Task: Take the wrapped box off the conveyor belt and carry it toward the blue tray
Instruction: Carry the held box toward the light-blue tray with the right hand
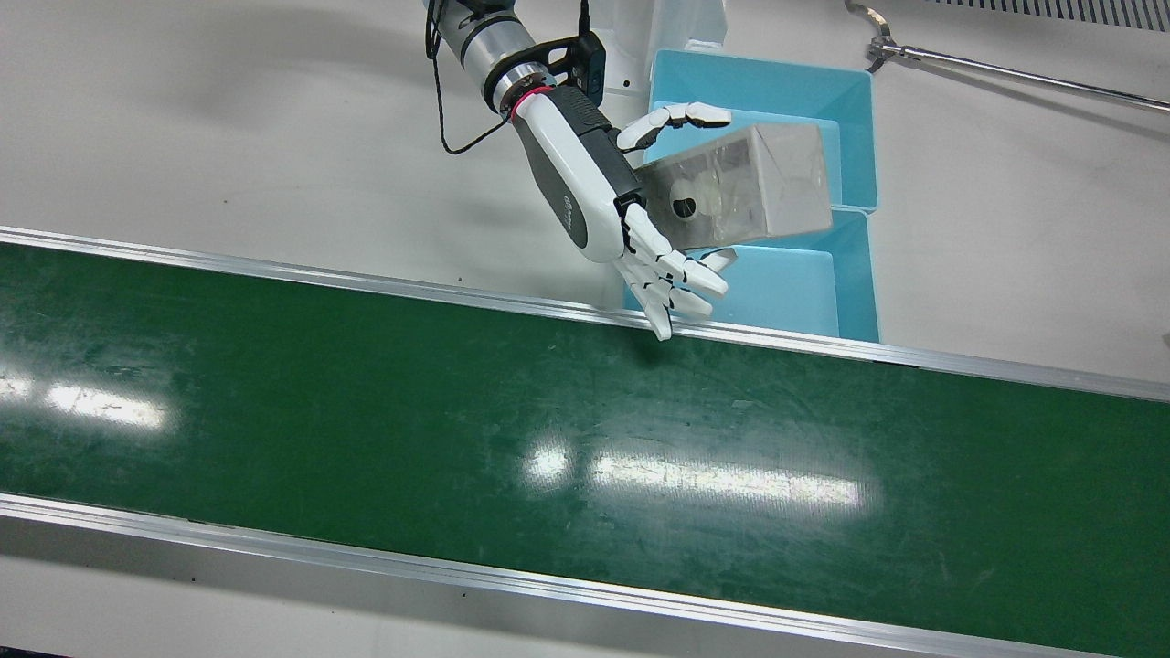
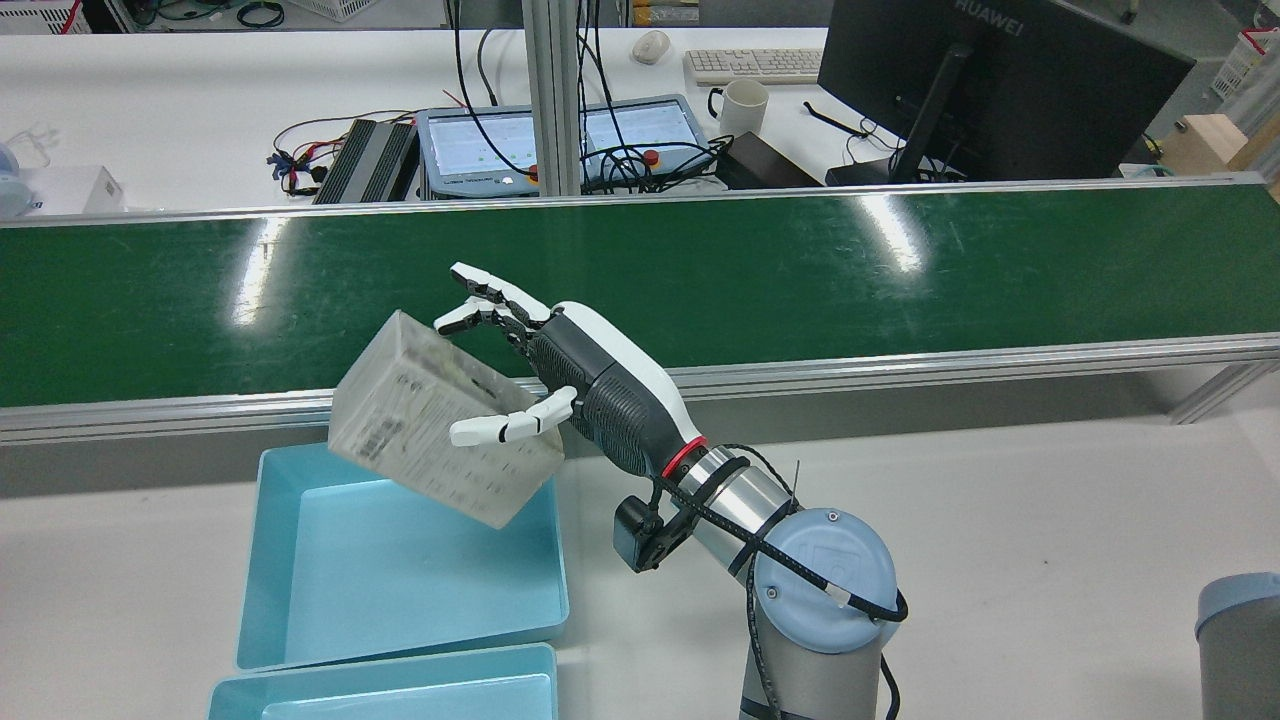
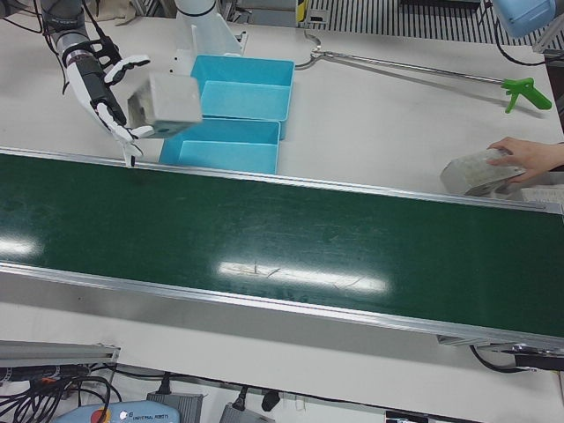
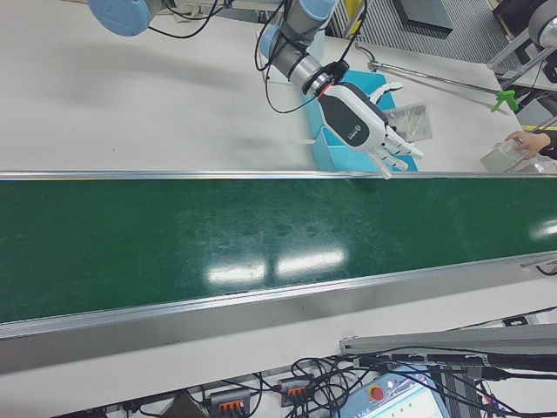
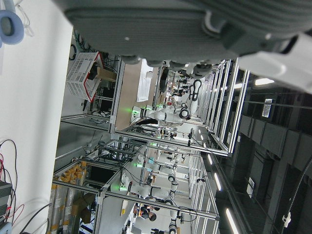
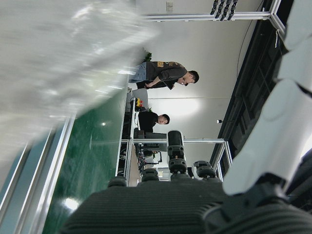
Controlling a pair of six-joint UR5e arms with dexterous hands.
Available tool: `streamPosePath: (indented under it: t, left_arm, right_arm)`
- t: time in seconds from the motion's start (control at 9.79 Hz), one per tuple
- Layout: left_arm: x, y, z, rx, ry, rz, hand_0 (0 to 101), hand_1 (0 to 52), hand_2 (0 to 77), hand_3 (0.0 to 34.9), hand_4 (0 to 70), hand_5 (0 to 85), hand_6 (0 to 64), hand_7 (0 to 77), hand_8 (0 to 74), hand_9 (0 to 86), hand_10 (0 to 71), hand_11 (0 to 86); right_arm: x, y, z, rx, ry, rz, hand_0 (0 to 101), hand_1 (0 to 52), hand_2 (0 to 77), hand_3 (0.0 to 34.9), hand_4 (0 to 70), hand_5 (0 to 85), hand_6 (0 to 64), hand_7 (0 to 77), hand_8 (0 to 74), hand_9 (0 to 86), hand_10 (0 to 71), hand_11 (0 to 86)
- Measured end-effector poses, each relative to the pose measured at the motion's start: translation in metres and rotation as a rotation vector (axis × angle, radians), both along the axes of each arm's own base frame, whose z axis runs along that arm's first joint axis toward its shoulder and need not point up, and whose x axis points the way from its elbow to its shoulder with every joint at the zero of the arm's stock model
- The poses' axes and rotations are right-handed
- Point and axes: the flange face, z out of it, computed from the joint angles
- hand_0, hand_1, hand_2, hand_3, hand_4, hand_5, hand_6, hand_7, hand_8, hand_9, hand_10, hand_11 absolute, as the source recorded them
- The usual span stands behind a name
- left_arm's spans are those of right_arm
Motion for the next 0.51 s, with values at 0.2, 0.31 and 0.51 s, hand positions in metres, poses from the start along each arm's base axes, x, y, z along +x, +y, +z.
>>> streamPosePath:
  t: [0.2, 0.31, 0.51]
  left_arm:
    - [0.0, 0.0, 0.0, 0.0, 0.0, 0.0, 0, 0.0, 0.5, 0.0, 0.5, 1.1, 0.5, 0.5, 0.5, 0.0, 0.5, 0.5]
    - [0.0, 0.0, 0.0, 0.0, 0.0, 0.0, 0, 0.0, 0.5, 0.0, 0.0, 1.1, 0.5, 0.5, 0.5, 0.0, 0.5, 0.5]
    - [0.0, 0.0, 0.0, 0.0, 0.0, 0.0, 0, 0.0, 0.5, 0.0, 0.0, 1.1, 0.5, 0.5, 0.5, 0.5, 0.5, 0.5]
  right_arm:
    - [0.004, -0.002, -0.001, -0.01, -0.033, -0.027, 40, 4.4, 2.2, 16.6, 0.0, 1.1, 0.0, 2.2, 2.2, 1.1, 0.0, 1.6]
    - [0.013, -0.006, -0.003, -0.009, -0.049, -0.022, 40, 5.4, 2.2, 16.6, 0.0, 1.1, 0.0, 2.2, 2.2, 1.1, 0.0, 1.6]
    - [0.059, -0.019, -0.001, 0.002, -0.084, 0.026, 44, 7.1, 1.6, 17.2, 3.3, 0.0, 2.2, 12.5, 4.4, 1.1, 0.0, 1.1]
